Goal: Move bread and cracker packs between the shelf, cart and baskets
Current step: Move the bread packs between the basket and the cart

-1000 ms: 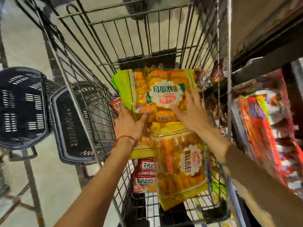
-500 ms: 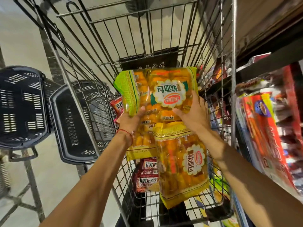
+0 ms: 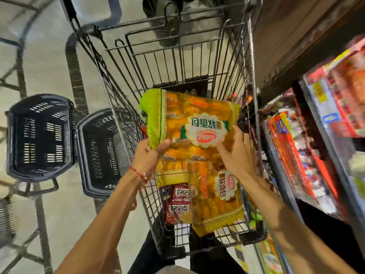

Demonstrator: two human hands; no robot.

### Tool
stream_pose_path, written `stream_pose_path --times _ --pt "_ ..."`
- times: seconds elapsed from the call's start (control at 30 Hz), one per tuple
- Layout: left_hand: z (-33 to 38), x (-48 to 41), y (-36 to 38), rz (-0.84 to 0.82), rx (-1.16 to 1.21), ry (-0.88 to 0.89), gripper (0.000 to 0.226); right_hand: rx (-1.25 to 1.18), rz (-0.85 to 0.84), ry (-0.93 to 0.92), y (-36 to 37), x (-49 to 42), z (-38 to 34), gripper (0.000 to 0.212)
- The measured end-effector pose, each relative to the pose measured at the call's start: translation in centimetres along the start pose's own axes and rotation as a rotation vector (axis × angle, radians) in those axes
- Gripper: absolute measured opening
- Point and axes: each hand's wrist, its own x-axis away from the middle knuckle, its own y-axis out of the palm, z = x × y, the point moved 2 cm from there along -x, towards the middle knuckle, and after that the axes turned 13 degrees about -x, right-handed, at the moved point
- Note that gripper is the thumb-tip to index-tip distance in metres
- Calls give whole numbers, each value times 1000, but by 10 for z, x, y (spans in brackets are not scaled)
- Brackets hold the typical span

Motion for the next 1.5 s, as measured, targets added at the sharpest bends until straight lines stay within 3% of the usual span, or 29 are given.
stream_pose_path --times 0.13,0.27,0.33,0.4,0.47,0.53,0.67,0.77,0.9,0.97,1.03,1.1,1.17,1.27,1.37,1.5 --pt "6 18 -2 -112 -150 25 17 -29 -30 -175 -13 7 -11 94" --pt "8 26 2 -234 -189 9 51 33 -386 -70 -22 -20 -16 127" --pt "5 25 -3 -255 -207 9 37 -27 -543 31 -24 -26 -14 139" --pt "3 24 -8 -261 -180 28 6 -153 -624 76 -24 -26 -11 138" --pt "5 23 -9 -227 -144 41 21 -114 -603 72 -23 -24 -3 143" --pt "5 23 -8 -155 -73 60 20 -37 -598 83 -25 -19 5 143" --pt "9 29 3 -33 190 26 61 -212 -538 128 -30 -1 21 97" --pt "-1 31 12 149 325 -17 74 -463 -564 229 -30 17 27 126" --pt "-8 39 30 365 253 -37 73 -599 -461 201 -29 40 24 118" --pt "-13 46 36 381 223 -69 74 -697 -409 177 -34 51 18 94" --pt "-20 56 38 333 211 -151 112 -755 -428 140 -40 68 11 60" --pt "-26 72 43 187 221 -221 131 -803 -408 122 -45 86 5 62" --pt "-31 88 50 -20 271 -216 126 -885 -350 126 -49 101 4 75" --pt "-41 107 50 -133 216 -123 114 -930 -294 108 -55 127 -2 87" --pt "-52 126 43 -92 109 -97 120 -912 -240 135 -52 149 -3 83" --pt "-61 162 27 -43 141 -8 84 -877 -182 80 -35 191 -10 91"
